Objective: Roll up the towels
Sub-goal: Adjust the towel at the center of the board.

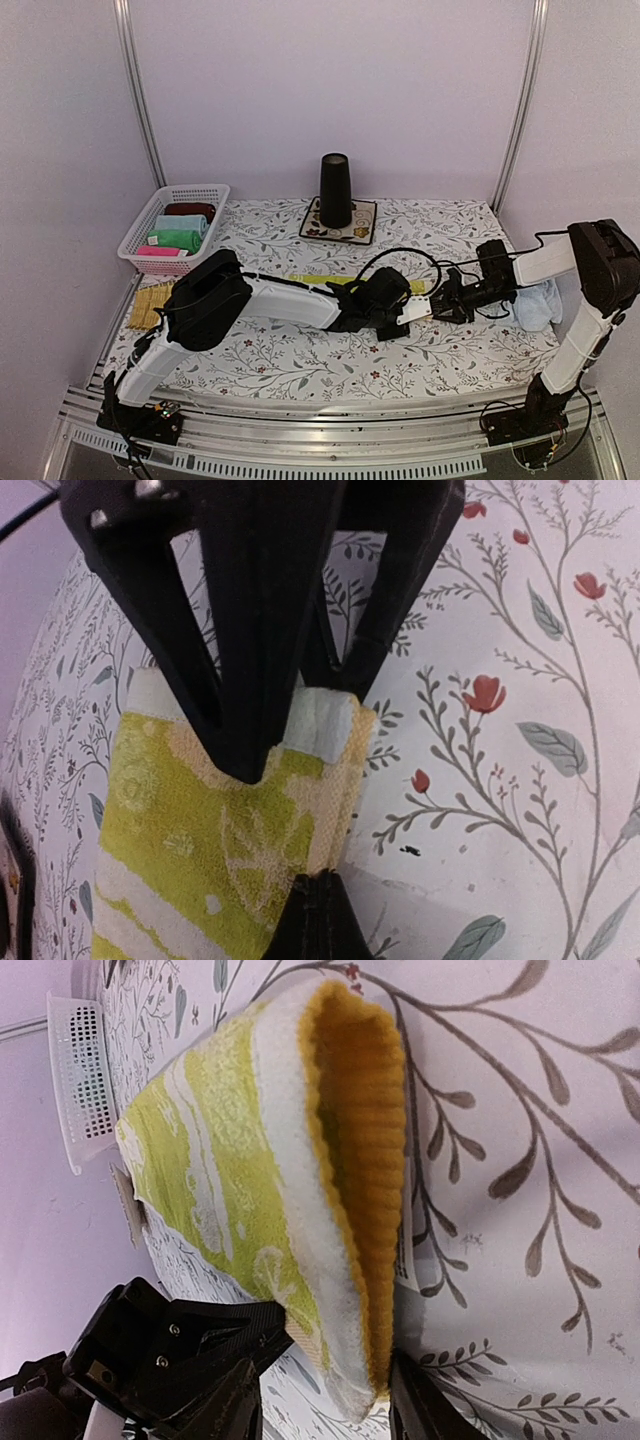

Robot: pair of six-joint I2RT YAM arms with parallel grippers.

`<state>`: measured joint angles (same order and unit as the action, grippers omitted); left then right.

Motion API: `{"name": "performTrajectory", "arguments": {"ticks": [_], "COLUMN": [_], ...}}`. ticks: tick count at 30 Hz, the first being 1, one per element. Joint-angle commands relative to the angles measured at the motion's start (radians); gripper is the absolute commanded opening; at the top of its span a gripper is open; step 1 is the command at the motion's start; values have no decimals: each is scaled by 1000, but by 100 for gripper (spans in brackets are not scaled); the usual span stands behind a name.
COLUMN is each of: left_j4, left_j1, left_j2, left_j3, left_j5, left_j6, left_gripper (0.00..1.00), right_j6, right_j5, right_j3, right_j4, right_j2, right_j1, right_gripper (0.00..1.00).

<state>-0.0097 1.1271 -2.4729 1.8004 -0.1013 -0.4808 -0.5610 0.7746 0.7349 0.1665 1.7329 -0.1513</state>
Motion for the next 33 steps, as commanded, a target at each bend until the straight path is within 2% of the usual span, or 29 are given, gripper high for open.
{"name": "performTrajectory", "arguments": {"ticks": [1,5,7,15,16,22,33], "left_j4": [-40,-43,-45,-53,-54,-54,-26], "left_j1": [-13,-15,-14,-13,-12,-5,15], "left_j2": [-14,-13,-11,5,5,-8,-39], "left_j3": [-6,-6,-11,-36,-38,-24,-12], "left_j5": [21,40,54,109,114,102,11], "left_j6": [15,23,25,24,22,12,-2], "left_gripper": [0,0,11,48,50,53,52], "right_j6": [-10,-16,-18,1,9,16,22], "right_j5": [-112,-117,-107,-79,-77,-50,14], "right_j3": [-79,-60,-40,12,19,46,148], "right_j4": [71,44,32,81,85,102,149], "right_j2": [29,60,76,32,31,31,15], "right_j1": [9,9,10,10,11,10,10], "right_gripper": [46,46,43,15,13,4,4]}}
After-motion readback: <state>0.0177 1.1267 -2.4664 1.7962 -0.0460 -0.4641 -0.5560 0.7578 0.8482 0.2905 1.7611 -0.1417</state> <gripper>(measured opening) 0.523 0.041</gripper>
